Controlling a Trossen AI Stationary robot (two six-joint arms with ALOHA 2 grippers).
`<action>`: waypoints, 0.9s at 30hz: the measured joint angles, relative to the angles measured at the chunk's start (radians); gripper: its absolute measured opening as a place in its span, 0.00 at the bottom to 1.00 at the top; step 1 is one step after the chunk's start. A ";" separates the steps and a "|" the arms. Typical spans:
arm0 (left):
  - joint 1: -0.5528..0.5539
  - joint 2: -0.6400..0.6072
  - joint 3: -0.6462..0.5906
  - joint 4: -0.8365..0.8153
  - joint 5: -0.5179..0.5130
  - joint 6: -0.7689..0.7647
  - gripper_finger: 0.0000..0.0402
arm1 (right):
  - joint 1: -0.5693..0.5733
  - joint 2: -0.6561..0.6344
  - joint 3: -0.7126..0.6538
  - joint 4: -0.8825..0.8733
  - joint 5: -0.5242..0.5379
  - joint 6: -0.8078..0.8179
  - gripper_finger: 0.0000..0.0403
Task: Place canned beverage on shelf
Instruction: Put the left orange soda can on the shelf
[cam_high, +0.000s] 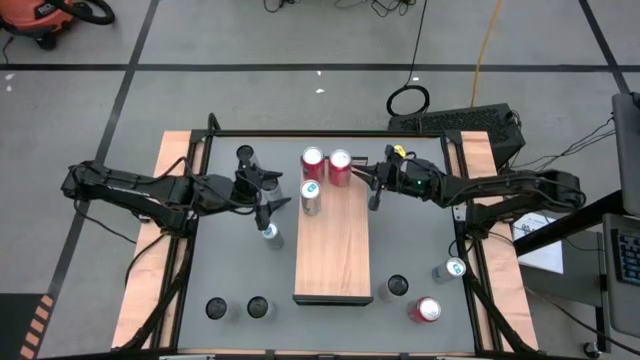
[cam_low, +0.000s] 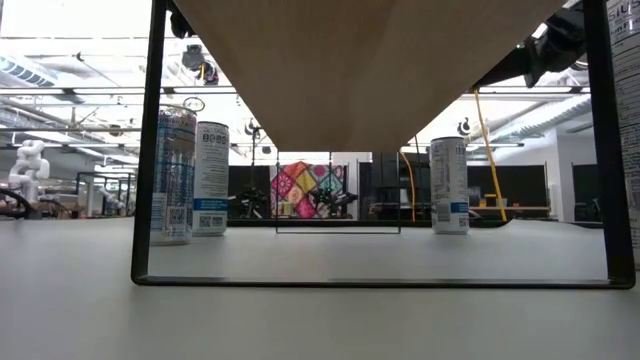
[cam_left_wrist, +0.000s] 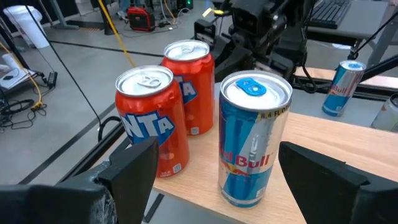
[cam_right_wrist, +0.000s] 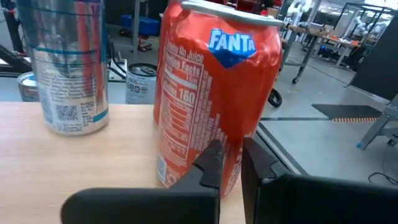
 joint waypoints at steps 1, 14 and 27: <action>0.000 0.000 0.000 0.000 0.000 0.000 0.82 | 0.000 0.009 0.000 0.011 0.000 -0.001 0.00; 0.000 0.000 0.000 -0.001 0.000 0.000 0.82 | 0.000 0.038 0.000 0.084 0.058 -0.056 0.00; 0.000 0.000 0.000 -0.002 0.000 -0.001 0.82 | -0.006 0.037 0.000 0.129 0.053 -0.063 0.00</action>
